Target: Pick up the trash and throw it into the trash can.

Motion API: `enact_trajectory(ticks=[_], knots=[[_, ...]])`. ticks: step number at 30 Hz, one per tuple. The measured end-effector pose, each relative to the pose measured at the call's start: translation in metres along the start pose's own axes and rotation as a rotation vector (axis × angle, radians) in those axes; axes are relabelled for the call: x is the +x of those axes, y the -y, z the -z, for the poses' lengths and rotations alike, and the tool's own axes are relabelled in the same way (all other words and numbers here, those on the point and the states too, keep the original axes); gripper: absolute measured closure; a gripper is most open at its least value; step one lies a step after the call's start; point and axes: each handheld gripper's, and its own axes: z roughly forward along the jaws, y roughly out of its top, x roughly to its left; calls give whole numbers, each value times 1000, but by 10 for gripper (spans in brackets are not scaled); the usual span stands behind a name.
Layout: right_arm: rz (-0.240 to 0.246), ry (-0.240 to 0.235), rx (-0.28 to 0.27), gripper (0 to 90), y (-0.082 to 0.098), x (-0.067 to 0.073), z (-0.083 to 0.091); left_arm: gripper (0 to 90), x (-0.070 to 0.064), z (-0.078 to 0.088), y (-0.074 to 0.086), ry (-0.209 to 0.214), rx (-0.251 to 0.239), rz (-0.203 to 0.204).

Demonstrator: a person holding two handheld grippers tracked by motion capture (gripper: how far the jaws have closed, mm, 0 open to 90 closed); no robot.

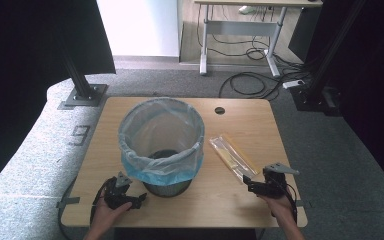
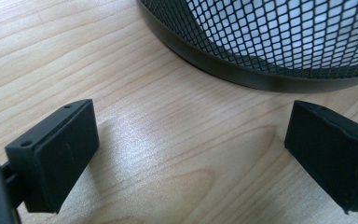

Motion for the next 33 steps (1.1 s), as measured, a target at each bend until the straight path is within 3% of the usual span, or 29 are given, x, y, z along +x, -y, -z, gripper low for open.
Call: enact_trajectory(ticks=[6, 19, 23, 33], knots=[[32, 16, 4, 124, -1, -2, -4, 24, 0, 0, 0, 0, 0, 0], [28, 59, 2, 131, -3, -4, -9, 17, 0, -1, -1, 3, 4, -3], [6, 62, -8, 132, -7, -3, -17, 8, 1, -2, -2, 4, 6, -5], [4, 37, 0, 137, -11, 5, -26, 8, 1, -2, -2, 4, 6, -5]])
